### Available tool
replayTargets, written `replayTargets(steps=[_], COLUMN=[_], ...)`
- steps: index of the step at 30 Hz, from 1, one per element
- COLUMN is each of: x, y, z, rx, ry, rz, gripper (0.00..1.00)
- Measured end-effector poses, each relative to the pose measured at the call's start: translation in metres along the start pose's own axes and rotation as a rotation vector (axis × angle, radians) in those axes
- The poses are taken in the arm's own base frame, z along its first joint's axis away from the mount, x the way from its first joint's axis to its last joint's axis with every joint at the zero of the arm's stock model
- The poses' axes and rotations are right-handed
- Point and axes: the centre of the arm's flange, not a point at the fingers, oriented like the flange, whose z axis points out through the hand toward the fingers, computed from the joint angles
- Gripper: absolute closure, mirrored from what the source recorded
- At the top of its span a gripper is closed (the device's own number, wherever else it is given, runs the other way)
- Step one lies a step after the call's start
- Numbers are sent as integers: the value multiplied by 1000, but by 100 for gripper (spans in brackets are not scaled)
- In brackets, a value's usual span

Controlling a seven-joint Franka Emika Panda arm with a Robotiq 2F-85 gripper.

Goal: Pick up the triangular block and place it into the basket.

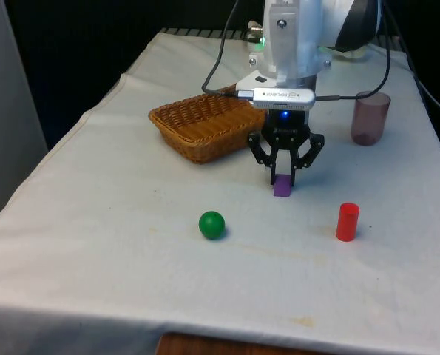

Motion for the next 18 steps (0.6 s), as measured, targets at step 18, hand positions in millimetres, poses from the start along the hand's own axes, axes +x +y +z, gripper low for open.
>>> replayTargets(steps=[18], x=[6], y=[1], z=[-36], rx=[17], ry=[-2], rz=[3], gripper=[67])
